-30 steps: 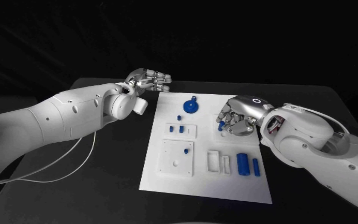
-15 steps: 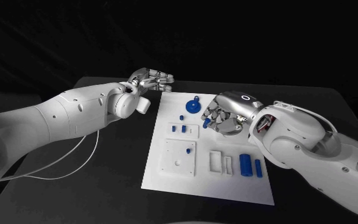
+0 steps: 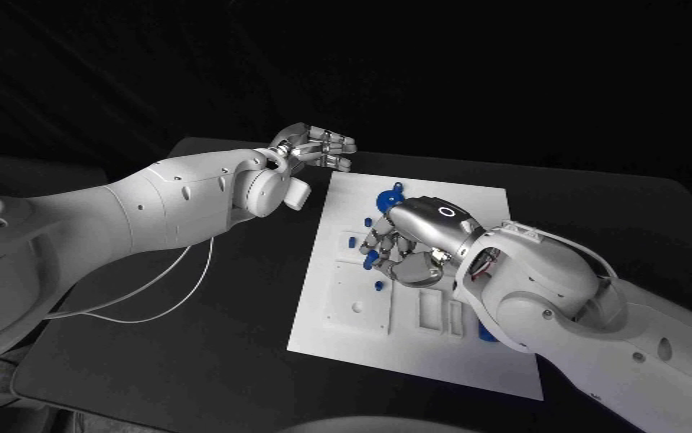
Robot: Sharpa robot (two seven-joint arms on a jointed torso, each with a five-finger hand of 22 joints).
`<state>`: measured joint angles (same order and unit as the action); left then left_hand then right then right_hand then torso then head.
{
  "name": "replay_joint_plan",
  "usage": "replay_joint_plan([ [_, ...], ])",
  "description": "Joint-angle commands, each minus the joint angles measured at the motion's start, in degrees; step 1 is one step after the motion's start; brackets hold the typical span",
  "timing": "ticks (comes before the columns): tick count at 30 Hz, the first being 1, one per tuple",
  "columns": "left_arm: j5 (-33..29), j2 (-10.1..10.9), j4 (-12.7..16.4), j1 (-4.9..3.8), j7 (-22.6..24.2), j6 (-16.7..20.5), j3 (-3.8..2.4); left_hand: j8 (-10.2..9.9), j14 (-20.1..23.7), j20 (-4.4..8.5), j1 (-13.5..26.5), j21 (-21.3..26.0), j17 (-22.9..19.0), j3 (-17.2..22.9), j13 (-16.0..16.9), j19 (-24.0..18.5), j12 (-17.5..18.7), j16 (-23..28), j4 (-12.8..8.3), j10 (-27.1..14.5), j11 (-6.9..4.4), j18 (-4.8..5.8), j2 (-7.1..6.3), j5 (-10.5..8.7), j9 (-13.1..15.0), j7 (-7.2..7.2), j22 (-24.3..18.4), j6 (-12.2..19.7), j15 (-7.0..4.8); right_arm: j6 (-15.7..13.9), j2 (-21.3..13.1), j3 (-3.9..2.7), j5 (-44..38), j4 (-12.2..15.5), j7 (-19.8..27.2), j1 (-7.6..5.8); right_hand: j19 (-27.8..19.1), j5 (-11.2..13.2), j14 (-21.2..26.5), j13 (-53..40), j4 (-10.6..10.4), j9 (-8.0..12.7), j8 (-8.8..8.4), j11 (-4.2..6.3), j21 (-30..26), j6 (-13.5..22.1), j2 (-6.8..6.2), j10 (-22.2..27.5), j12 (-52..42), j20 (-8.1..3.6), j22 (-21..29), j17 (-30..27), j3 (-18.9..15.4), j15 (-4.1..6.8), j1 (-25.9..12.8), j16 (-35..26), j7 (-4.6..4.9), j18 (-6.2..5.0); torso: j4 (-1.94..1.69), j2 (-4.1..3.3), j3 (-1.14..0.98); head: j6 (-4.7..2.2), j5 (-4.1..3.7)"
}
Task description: Assemble the parts on the task board
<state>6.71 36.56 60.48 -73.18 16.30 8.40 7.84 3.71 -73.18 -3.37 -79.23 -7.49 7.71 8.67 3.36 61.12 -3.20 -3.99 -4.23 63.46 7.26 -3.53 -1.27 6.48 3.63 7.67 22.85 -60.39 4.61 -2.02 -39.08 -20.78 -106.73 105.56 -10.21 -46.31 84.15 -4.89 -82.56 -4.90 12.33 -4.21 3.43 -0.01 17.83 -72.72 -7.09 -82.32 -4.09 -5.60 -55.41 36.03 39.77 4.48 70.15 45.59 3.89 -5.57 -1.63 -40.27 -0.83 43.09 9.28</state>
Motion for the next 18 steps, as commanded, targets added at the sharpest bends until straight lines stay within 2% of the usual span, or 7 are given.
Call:
replay_joint_plan([
  [1,0.26,-0.28,-0.10,0.13,0.77,-0.75,-0.04,-0.12,0.38,-0.26,-0.04,-0.31,0.06,-0.33,0.03,-0.12,-0.14,0.32,-0.03,-0.20,-0.01,-0.26,0.47,-0.17,-0.02,0.25,-0.05,0.12,0.01,-0.71,0.49,0.77,-0.01,-0.01,1.74,0.05,1.38,-0.15,-0.33,0.04,0.01,-0.29,0.26,-0.02,-0.19,-0.44,0.47,0.21,0.31,-0.37,-0.06,0.07,-0.20,0.15,0.10,-0.21,0.11,-0.01,0.00,0.12,0.03,0.57,1.07],
  [5,0.27,-0.45,-0.21,0.20,0.78,-0.84,-0.04,-0.12,0.38,-0.26,-0.04,-0.31,0.06,-0.33,0.03,-0.12,-0.14,0.32,-0.03,-0.20,-0.01,-0.26,0.47,-0.17,-0.02,0.25,-0.05,0.12,0.01,-0.69,1.23,2.57,0.18,-0.42,2.14,0.06,1.40,-0.21,-0.32,0.05,0.07,-0.29,0.25,-0.02,-0.25,-0.41,0.55,0.21,0.31,-0.37,-0.08,0.07,-0.28,0.15,0.08,-0.24,0.12,0.00,0.00,0.05,-0.08,0.85,1.90],
  [11,0.27,-0.55,-0.18,0.27,0.78,-0.90,-0.04,-0.12,0.38,-0.26,-0.04,-0.31,0.06,-0.33,0.03,-0.12,-0.14,0.32,-0.03,-0.20,-0.01,-0.26,0.47,-0.17,-0.02,0.25,-0.05,0.12,0.01,-0.66,1.89,4.79,0.15,-1.30,2.56,0.07,1.44,-0.26,-0.34,0.05,0.21,-0.30,0.26,-0.03,-0.33,-0.41,0.62,0.22,0.31,-0.37,-0.14,0.08,-0.39,0.15,0.06,-0.28,0.13,0.00,-0.03,-0.07,-0.16,1.10,2.23],
  [14,0.27,-0.57,-0.15,0.28,0.78,-0.91,-0.04,-0.13,0.42,-0.26,-0.09,-0.46,0.05,-0.34,0.03,-0.09,-0.14,0.32,-0.06,-0.19,0.00,-0.26,0.52,-0.11,-0.03,0.27,-0.60,0.21,0.02,-0.68,2.26,5.58,-0.03,-1.71,2.70,0.08,1.44,-0.26,-0.34,0.05,0.21,-0.30,0.26,-0.03,-0.33,-0.41,0.62,0.22,0.31,-0.37,-0.14,0.08,-0.39,0.15,0.06,-0.28,0.13,0.00,0.01,-0.11,-0.19,1.31,2.43],
  [18,0.28,-0.61,-0.11,0.29,0.79,-0.95,-0.04,-0.13,0.42,-0.26,-0.09,-0.46,0.05,-0.34,0.03,-0.09,-0.14,0.32,-0.06,-0.19,0.00,-0.26,0.52,-0.11,-0.03,0.27,-0.60,0.21,0.02,-0.62,2.57,6.21,-0.20,-2.13,2.81,0.10,1.46,-0.31,-0.36,0.05,0.34,-0.29,0.25,-0.03,-0.38,-0.38,0.71,0.19,0.30,-0.37,-0.21,0.10,-0.45,0.15,0.06,-0.30,0.14,-0.02,0.01,-0.10,-0.18,1.46,2.52],
])
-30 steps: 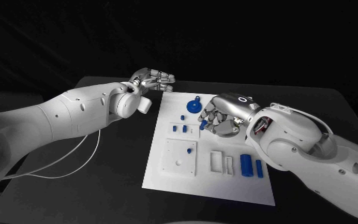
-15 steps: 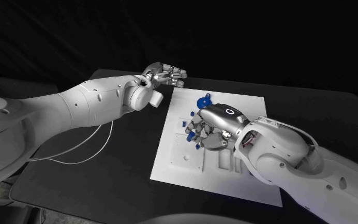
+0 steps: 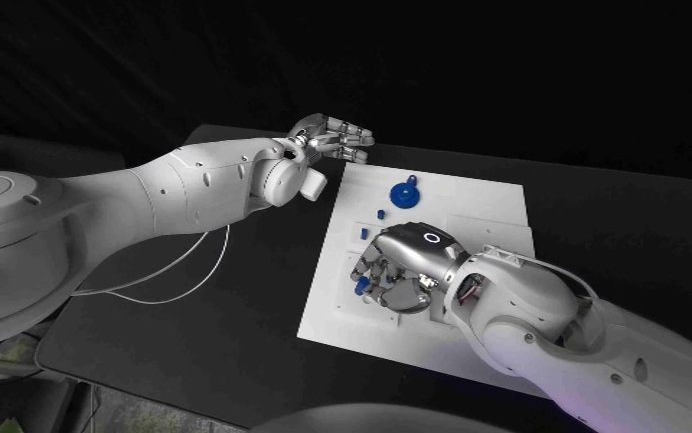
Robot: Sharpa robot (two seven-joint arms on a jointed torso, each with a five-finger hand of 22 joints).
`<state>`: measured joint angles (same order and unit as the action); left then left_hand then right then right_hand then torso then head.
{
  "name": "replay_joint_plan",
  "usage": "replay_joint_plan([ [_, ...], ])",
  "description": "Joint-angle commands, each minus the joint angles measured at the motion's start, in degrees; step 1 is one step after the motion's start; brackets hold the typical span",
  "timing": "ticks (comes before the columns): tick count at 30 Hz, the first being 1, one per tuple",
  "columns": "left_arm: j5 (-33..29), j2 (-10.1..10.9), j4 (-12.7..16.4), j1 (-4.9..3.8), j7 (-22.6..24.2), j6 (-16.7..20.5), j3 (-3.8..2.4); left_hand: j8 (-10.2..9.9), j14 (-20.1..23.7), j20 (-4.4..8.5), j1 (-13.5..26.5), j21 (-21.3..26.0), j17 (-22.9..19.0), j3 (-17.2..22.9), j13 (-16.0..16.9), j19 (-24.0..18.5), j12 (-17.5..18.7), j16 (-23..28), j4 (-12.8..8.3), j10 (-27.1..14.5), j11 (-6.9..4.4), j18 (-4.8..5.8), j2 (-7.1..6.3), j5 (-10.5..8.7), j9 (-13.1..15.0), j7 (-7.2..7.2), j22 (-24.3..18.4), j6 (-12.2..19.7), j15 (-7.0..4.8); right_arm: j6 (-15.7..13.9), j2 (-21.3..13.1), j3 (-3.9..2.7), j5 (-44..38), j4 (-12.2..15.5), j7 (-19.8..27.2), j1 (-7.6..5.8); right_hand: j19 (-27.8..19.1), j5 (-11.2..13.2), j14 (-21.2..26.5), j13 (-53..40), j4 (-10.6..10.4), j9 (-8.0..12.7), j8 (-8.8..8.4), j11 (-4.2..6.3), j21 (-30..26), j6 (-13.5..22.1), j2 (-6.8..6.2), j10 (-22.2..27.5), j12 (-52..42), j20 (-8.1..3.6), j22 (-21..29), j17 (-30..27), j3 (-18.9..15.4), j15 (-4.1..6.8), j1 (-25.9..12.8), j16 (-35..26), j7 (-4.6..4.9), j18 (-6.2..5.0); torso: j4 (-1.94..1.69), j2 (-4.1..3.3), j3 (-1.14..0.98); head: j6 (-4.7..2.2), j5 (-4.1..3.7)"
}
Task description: Assemble the parts on the task board
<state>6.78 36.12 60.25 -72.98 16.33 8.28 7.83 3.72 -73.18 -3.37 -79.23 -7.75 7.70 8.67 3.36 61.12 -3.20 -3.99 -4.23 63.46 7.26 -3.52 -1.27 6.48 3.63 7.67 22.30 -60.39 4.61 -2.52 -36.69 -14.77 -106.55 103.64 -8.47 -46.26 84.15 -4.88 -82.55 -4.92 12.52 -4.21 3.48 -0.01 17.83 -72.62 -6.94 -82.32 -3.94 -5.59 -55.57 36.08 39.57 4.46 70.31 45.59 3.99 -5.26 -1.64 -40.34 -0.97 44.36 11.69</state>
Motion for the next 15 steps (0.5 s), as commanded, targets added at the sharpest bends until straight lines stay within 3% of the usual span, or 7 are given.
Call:
replay_joint_plan([
  [1,0.21,-0.18,0.13,0.09,0.77,-0.85,-0.04,-0.13,0.43,-0.26,-0.09,-0.20,0.05,-0.34,0.03,-0.09,-0.14,0.32,-0.06,-0.19,0.00,-0.26,0.52,-0.11,-0.03,0.27,-0.05,0.21,0.02,-0.08,0.22,0.32,-0.43,-0.32,1.10,0.06,1.46,-0.31,-0.37,0.07,0.15,-0.29,0.20,-0.03,-0.38,-0.48,0.57,0.20,0.14,-0.38,-0.05,0.05,-0.26,0.16,-0.09,-0.30,0.03,-0.33,0.01,-0.03,-0.04,0.24,0.15],
  [15,0.22,-0.19,0.10,0.15,0.74,-1.09,-0.04,-0.13,0.43,-0.26,-0.09,-0.20,0.05,-0.34,0.03,-0.09,-0.14,0.32,-0.06,-0.19,0.00,-0.26,0.52,-0.11,-0.03,0.27,-0.05,0.21,0.02,0.67,-0.09,0.97,-0.71,-0.95,1.05,0.28,1.48,-0.54,-0.37,0.07,0.36,-0.31,0.21,-0.02,-0.48,-0.53,0.63,0.18,0.15,-0.38,-0.20,0.08,-0.36,0.17,-0.21,-0.35,0.02,-0.34,0.04,0.01,0.00,0.65,0.11],
])
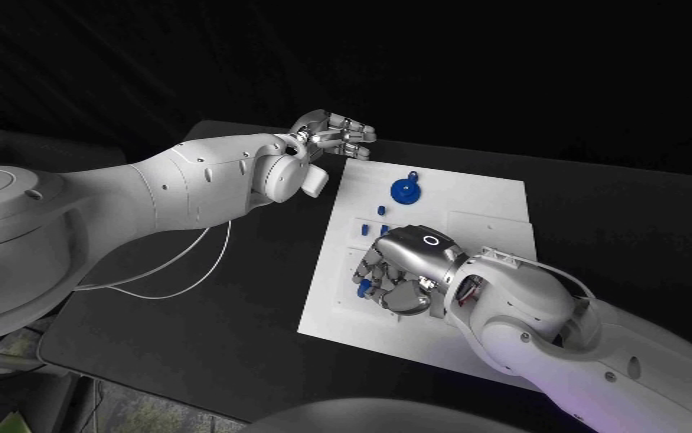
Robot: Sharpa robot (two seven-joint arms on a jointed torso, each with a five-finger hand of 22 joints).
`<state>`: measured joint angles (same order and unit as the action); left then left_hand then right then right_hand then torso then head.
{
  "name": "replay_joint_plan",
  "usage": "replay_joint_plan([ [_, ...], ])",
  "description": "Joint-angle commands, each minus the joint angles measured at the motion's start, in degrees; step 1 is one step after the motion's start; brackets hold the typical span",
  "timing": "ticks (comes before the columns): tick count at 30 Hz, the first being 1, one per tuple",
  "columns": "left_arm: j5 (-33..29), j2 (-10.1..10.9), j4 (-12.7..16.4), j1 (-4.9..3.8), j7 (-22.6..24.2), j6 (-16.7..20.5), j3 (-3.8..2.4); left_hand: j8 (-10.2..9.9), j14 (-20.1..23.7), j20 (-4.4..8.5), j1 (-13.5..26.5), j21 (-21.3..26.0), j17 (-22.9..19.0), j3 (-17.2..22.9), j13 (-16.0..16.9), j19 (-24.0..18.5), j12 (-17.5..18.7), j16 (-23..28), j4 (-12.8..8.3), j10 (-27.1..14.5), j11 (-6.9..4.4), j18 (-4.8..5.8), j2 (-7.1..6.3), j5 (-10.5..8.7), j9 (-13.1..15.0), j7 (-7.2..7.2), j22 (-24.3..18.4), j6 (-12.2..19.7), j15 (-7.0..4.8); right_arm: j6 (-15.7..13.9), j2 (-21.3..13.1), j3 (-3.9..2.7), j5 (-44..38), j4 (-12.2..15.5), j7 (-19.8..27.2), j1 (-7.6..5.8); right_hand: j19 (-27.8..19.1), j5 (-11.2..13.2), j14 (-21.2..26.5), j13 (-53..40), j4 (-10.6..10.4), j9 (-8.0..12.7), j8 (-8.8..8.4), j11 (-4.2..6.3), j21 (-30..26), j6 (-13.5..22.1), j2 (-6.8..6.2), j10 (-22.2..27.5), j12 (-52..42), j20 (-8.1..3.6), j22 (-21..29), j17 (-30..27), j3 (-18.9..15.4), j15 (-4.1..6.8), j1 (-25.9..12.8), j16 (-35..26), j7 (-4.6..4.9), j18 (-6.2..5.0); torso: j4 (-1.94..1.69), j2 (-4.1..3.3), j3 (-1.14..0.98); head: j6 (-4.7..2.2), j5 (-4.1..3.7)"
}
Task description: Assemble the parts on the task board
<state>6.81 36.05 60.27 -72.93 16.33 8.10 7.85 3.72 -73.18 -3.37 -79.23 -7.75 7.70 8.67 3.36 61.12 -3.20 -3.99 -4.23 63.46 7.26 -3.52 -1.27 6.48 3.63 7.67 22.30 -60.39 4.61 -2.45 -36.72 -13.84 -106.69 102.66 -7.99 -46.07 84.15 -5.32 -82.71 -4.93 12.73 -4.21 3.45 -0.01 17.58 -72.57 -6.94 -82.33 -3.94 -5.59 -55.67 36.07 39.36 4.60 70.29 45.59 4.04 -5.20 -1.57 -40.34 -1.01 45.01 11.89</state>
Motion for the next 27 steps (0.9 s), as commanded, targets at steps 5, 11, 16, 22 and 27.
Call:
replay_joint_plan([
  [5,0.18,-0.10,0.06,0.12,0.71,-0.95,-0.06,-0.13,0.42,-0.26,-0.09,-0.20,0.06,-0.34,0.03,-0.09,-0.14,0.32,-0.06,-0.19,0.00,-0.26,0.52,-0.11,-0.03,0.27,-0.06,0.21,0.02,0.75,-0.20,0.05,-0.67,0.07,0.57,0.17,1.48,-0.10,-0.21,0.08,0.15,-0.31,0.24,-0.02,-0.24,-0.58,0.62,0.18,0.16,-0.38,-0.10,0.08,-0.14,0.04,-0.19,-0.35,-0.03,-0.40,-0.06,0.01,0.05,0.01,-0.19],
  [11,0.19,-0.09,0.04,0.13,0.68,-0.98,-0.06,-0.13,0.42,-0.26,-0.09,-0.20,0.06,-0.34,0.03,-0.09,-0.14,0.32,-0.06,-0.19,0.00,-0.26,0.52,-0.11,-0.03,0.27,-0.06,0.21,0.02,0.95,-0.31,0.06,-0.72,0.01,0.56,0.20,1.48,-0.10,-0.21,0.08,0.15,-0.31,0.24,-0.02,-0.24,-0.58,0.62,0.18,0.16,-0.38,-0.10,0.08,-0.14,0.04,-0.19,-0.35,-0.03,-0.40,-0.06,0.01,0.08,0.06,-0.22],
  [16,0.20,-0.06,0.07,0.13,0.67,-1.01,-0.06,-0.13,0.42,-0.26,-0.09,-0.20,0.06,-0.34,0.03,-0.09,-0.14,0.32,-0.06,-0.19,0.00,-0.26,0.52,-0.11,-0.03,0.27,-0.06,0.21,0.02,0.71,-0.36,0.06,-1.10,-0.11,0.28,0.25,1.48,0.02,-0.21,0.07,0.36,-0.31,0.24,-0.02,-0.35,-0.59,0.72,0.17,0.16,-0.38,-0.29,0.12,-0.17,0.04,-0.24,-0.39,-0.03,-0.39,-0.07,0.02,0.06,0.06,-0.24],
  [22,0.20,0.01,0.09,0.13,0.65,-1.06,-0.06,-0.13,0.42,-0.26,-0.09,-0.20,0.06,-0.34,0.03,-0.09,-0.14,0.32,-0.06,-0.19,0.00,-0.26,0.52,-0.11,-0.03,0.27,-0.06,0.21,0.02,0.41,-0.51,0.06,-1.62,0.07,-0.05,0.44,1.52,0.14,-0.25,0.05,0.40,-0.31,0.24,-0.01,-0.38,-0.61,0.75,0.14,0.17,-0.39,-0.39,0.14,-0.10,0.04,-0.27,-0.39,-0.04,-0.39,-0.03,-0.01,0.04,0.32,-0.20],
  [27,0.20,0.04,0.09,0.13,0.62,-1.11,-0.06,-0.13,0.42,-0.26,-0.09,-0.20,0.06,-0.34,0.03,-0.09,-0.14,0.32,-0.06,-0.19,0.00,-0.26,0.52,-0.11,-0.03,0.27,-0.06,0.21,0.02,0.67,-0.72,0.06,-1.77,0.14,-0.10,0.58,1.55,0.27,-0.25,0.03,0.45,-0.32,0.25,0.01,-0.39,-0.65,0.71,0.09,0.14,-0.39,-0.45,0.15,-0.03,0.04,-0.28,-0.39,-0.05,-0.40,-0.04,0.00,0.06,0.40,-0.29],
])
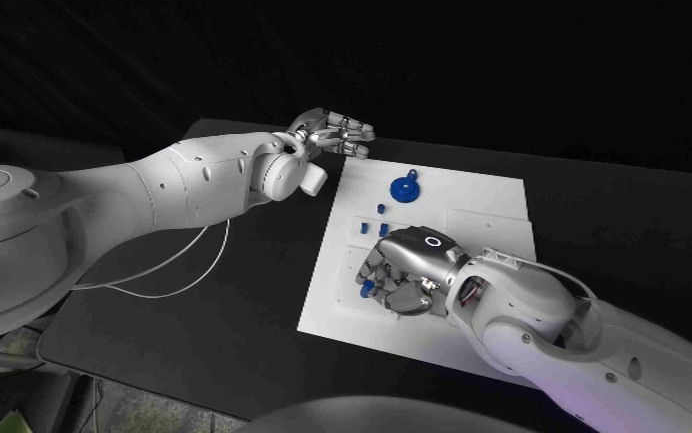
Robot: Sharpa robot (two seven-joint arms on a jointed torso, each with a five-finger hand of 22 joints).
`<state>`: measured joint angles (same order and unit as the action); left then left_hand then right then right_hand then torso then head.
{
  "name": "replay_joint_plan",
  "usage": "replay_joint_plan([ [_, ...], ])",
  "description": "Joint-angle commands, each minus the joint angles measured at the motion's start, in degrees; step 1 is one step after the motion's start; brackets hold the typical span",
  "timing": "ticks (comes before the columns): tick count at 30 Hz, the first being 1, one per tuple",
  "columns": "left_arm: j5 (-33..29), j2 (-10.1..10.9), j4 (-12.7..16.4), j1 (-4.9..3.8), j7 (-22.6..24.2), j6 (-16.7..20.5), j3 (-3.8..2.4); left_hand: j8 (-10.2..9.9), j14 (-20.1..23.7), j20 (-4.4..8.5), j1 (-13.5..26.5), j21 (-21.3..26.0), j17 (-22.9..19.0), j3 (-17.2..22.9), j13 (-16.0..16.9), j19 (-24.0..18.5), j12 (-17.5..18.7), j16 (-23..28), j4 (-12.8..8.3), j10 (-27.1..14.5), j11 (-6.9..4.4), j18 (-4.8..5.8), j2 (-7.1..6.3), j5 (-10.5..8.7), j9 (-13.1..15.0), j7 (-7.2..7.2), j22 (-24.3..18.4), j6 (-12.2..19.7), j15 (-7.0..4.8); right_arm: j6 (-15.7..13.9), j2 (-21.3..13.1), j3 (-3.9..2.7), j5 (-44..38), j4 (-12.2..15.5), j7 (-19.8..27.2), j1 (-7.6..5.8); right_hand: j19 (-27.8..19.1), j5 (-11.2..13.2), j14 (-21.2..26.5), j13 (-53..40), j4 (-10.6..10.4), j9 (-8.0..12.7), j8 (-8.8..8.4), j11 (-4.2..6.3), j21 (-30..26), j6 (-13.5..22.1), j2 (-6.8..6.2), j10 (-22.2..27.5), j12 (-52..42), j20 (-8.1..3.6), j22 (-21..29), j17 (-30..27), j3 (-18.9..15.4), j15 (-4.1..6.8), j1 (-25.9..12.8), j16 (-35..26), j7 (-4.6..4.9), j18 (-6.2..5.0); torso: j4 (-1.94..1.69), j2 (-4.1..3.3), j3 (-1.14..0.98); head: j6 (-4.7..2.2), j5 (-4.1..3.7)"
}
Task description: Assemble the parts on the task board
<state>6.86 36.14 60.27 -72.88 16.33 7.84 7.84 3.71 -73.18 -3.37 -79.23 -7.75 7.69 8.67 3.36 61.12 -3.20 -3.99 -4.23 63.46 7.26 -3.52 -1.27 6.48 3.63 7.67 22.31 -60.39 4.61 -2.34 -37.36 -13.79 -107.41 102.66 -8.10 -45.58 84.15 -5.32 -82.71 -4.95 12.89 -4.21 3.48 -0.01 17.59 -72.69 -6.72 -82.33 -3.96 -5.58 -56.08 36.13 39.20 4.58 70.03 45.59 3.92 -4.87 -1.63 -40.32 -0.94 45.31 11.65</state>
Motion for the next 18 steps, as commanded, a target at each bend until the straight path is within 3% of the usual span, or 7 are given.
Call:
replay_joint_plan([
  [1,0.16,-0.05,0.10,0.09,0.62,-0.85,-0.05,-0.13,0.43,-0.26,-0.09,-0.20,0.06,-0.34,0.03,-0.09,-0.14,0.32,-0.06,-0.19,0.00,-0.26,0.52,-0.11,-0.03,0.27,-0.07,0.21,0.02,0.59,-0.08,0.01,-1.05,0.14,0.01,0.10,1.55,0.26,-0.25,0.05,0.29,-0.32,0.21,0.01,-0.39,-0.53,0.49,0.09,0.16,-0.40,-0.04,0.09,0.13,0.06,-0.02,-0.39,0.07,-0.73,0.02,-0.02,-0.01,0.10,-0.05],
  [18,0.17,-0.05,0.03,0.09,0.53,-0.97,-0.05,-0.12,0.48,-0.29,-0.07,-0.43,0.06,-0.42,0.03,-0.11,-0.14,0.32,0.01,-0.22,0.01,-0.26,0.59,-0.13,-0.02,0.28,-0.71,0.24,0.04,-0.03,-0.26,0.01,-2.24,0.05,-1.06,0.16,1.56,0.49,-0.26,0.02,0.34,-0.33,0.20,0.01,-0.49,-0.57,0.50,0.07,0.16,-0.41,-0.30,0.17,0.26,0.07,-0.02,-0.38,0.06,-0.73,-0.02,-0.04,-0.02,-0.06,-0.15],
])
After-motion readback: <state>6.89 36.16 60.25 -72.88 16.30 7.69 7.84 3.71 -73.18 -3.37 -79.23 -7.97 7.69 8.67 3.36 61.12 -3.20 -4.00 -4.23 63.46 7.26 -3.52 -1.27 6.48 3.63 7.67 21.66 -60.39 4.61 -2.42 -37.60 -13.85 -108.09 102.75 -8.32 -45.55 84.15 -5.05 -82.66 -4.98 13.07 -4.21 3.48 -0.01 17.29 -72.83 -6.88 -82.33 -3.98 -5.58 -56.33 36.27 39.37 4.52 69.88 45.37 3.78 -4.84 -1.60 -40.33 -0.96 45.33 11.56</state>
